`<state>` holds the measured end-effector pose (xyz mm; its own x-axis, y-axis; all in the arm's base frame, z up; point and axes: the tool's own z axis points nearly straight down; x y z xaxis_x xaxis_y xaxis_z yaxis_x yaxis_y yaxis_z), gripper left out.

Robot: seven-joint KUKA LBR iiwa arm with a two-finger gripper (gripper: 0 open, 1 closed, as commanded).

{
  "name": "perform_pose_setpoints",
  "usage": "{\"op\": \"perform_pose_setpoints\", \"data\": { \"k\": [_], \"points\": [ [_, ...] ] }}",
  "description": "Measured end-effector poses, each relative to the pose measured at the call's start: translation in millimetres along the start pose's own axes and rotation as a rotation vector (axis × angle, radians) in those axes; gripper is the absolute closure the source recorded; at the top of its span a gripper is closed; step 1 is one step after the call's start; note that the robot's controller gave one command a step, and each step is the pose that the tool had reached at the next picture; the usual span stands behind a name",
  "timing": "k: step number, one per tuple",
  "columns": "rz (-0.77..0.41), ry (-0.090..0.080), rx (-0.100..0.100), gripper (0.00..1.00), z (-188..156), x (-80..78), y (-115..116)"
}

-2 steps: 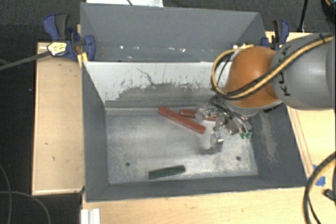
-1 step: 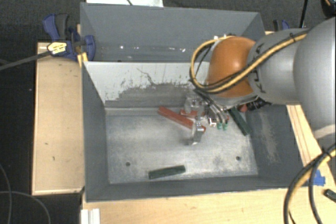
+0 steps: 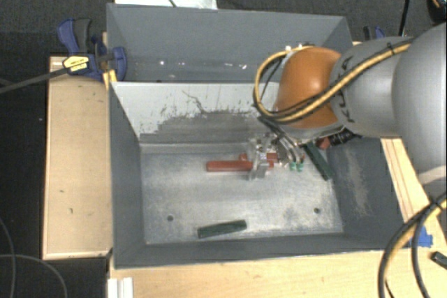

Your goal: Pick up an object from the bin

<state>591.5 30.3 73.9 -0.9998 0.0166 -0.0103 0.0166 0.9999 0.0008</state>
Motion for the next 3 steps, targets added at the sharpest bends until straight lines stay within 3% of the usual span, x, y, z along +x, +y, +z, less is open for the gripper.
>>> {"op": "perform_pose_setpoints", "data": {
  "k": [1, 2, 3],
  "points": [
    [-0.333, 0.001, 0.000, 1.00, -67, 20.2, -9],
    [-0.331, 0.004, -0.002, 0.00, -65, 21.2, -9],
    [-0.348, 0.003, -0.001, 0.00, -34, -1.9, -4]
  ]
}}
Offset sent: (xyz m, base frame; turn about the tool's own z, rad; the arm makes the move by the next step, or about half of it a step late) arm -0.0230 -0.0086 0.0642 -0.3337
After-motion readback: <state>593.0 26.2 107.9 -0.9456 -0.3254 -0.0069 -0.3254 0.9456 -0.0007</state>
